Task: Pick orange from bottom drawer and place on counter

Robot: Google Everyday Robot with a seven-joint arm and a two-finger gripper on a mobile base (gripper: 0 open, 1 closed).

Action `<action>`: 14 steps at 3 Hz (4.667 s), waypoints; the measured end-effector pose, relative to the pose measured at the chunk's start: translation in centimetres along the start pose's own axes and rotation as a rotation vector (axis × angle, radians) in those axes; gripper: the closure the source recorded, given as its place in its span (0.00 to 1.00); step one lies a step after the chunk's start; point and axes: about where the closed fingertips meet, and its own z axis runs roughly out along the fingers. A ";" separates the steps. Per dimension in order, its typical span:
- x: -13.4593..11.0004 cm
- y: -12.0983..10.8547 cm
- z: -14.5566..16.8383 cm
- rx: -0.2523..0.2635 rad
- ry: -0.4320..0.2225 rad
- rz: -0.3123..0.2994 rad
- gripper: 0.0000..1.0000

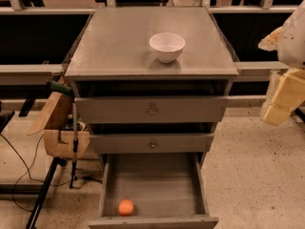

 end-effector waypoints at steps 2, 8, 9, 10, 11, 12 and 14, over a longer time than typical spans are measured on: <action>-1.0 0.2 1.5 -0.020 -0.020 -0.071 0.00; -13.3 11.3 35.7 -0.373 -0.352 -0.817 0.00; -12.1 11.1 41.4 -0.429 -0.307 -0.937 0.00; -10.8 11.4 47.4 -0.484 -0.326 -1.070 0.00; -8.8 11.7 54.0 -0.524 -0.363 -1.225 0.00; -8.8 11.7 54.0 -0.524 -0.364 -1.225 0.00; -10.0 12.1 58.6 -0.431 -0.443 -1.423 0.00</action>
Offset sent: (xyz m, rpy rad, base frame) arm 0.0120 0.0276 -0.0360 0.0014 0.0304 0.1923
